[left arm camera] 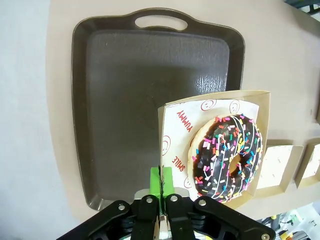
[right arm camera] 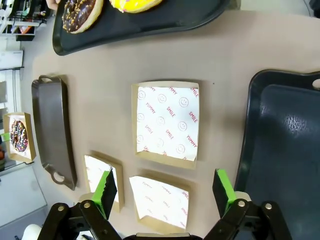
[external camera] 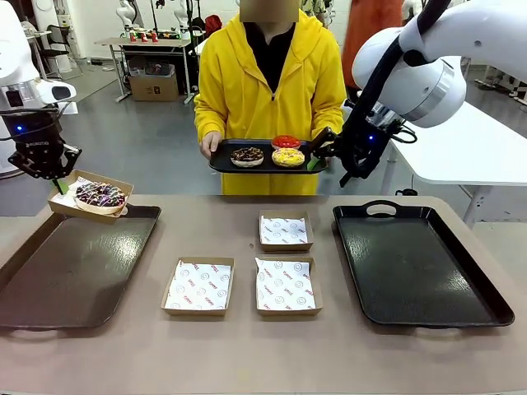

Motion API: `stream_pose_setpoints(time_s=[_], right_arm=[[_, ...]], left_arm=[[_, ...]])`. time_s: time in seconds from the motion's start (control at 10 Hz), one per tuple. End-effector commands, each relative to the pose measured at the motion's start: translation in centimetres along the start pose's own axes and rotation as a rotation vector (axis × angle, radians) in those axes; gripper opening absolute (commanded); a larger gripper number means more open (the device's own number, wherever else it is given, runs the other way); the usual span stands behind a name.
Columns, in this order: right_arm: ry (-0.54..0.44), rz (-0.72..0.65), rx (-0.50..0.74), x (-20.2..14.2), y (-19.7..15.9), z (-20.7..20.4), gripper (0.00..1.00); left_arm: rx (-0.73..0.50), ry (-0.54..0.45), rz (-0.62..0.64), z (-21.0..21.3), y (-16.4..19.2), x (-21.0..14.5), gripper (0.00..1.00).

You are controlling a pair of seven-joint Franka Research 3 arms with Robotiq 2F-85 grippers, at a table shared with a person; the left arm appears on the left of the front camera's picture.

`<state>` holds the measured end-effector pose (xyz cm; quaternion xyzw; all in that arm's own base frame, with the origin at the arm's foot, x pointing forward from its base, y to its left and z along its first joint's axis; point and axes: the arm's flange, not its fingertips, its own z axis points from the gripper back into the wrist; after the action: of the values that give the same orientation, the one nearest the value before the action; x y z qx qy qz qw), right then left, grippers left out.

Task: Individually package the donuts and arrange them on the tray.
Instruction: Place the picked Paper togo box on the Handle tray while simultaneously picking up another Paper togo box from the table with the other hand.

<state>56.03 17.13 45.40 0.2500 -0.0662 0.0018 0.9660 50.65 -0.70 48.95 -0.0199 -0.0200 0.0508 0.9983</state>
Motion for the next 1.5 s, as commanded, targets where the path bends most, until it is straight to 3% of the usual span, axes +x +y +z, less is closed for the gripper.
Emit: stream_pose_setpoints(time_s=[0.0, 0.2, 0.4, 0.6, 1.0, 1.3, 1.4], right_arm=[[-0.007, 0.001, -0.01, 0.1, -0.1, -0.1, 1.0], [0.0, 0.0, 0.0, 0.0, 0.0, 0.0, 1.0], [-0.004, -0.01, -0.149, 0.0, 2.1, -2.7, 1.0], [0.002, -0.002, -0.218, 0.1, 3.6, -5.7, 1.0], [0.019, -0.012, -0.315, 0.8, 3.7, -11.7, 1.0], [0.002, -0.066, -0.316, 0.9, 3.2, -12.6, 1.0], [0.047, -0.01, -0.29, 0.2, 2.4, -12.7, 1.0]], left_arm=[[-0.007, 0.005, 0.004, 0.4, -0.1, -0.2, 0.01], [0.0, 0.0, 0.0, 0.0, 0.0, 0.0, 0.01], [0.071, -0.033, -0.095, -2.0, 0.0, 1.2, 0.01], [0.123, -0.069, -0.137, -4.0, 0.4, 2.0, 0.01], [0.08, -0.055, -0.155, -7.0, 0.6, 3.3, 0.01], [0.106, -0.048, -0.145, -6.9, 0.2, 3.4, 0.01], [0.106, -0.048, -0.145, -6.9, 0.2, 3.4, 0.01]])
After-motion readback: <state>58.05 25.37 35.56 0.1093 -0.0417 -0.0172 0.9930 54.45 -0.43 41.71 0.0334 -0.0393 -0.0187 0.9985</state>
